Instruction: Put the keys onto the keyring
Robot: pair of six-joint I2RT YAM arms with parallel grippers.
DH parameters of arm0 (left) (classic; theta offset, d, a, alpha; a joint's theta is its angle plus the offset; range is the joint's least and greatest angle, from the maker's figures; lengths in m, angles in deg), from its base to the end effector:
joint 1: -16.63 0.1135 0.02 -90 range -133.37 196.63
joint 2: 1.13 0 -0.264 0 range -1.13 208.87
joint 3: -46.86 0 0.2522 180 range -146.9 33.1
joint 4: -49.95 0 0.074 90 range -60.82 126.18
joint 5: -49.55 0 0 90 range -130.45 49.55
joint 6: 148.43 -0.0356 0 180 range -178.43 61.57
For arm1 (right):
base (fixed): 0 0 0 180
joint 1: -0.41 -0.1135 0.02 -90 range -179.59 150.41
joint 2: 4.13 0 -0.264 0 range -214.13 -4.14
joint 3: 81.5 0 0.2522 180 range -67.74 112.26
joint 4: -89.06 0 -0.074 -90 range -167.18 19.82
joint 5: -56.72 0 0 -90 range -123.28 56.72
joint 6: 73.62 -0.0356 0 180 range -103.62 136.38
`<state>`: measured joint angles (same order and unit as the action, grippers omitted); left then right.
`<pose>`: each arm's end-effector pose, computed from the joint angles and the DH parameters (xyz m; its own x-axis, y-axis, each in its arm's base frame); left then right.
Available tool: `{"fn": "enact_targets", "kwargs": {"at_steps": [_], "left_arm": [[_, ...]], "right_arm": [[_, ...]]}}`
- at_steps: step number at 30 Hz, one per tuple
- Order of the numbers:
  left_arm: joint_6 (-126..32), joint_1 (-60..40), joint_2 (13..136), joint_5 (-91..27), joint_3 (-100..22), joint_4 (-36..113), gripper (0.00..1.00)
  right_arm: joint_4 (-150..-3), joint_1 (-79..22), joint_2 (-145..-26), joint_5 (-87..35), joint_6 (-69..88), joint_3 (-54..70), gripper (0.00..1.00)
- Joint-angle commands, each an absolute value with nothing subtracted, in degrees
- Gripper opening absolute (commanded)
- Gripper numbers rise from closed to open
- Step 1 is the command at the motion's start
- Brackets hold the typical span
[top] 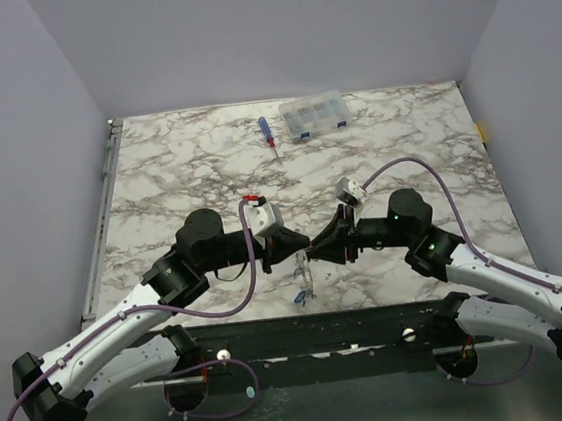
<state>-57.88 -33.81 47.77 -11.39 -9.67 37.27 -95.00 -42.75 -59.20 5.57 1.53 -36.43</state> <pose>0.1148 -0.1661 0.3367 -0.0655 0.0661 -0.9957 0.9815 0.1843 -0.0523 0.1440 0.1657 0.2756 -0.3261 -0.0322 -0.9448 -0.9355 0.1547 0.3177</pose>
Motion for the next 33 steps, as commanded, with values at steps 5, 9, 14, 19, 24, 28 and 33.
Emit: {"fn": "enact_targets", "kwargs": {"at_steps": [5, 9, 14, 19, 24, 28, 33], "left_arm": [[-56.46, -33.85, 46.77, -10.35, -11.64, 40.75, 0.00], [-56.50, -33.83, 46.61, -10.61, -11.51, 40.76, 0.00], [-56.35, -33.85, 46.54, -10.70, -10.95, 40.77, 0.00], [-56.07, -33.83, 46.21, -11.58, -10.01, 40.73, 0.00], [-55.13, -33.82, 45.87, -14.33, -9.37, 40.71, 0.00], [-54.56, -33.82, 44.90, -17.39, -8.80, 39.89, 0.26], [-54.51, -33.82, 42.03, -24.60, -7.80, 37.98, 0.99]], "right_arm": [[-93.66, -43.18, -60.15, 5.97, 3.15, -33.94, 0.10], [-90.72, -43.20, -59.50, 5.86, 5.00, -32.75, 0.01], [-83.15, -43.26, -58.11, 2.68, 8.48, -29.68, 0.00], [-77.52, -43.27, -56.68, 0.12, 10.62, -27.36, 0.01], [-70.15, -43.23, -56.19, -2.82, 12.46, -23.39, 0.01], [-66.88, -43.23, -54.83, -4.06, 13.96, -20.29, 0.01], [-62.98, -43.21, -53.47, -6.49, 15.78, -14.85, 0.01]]}}
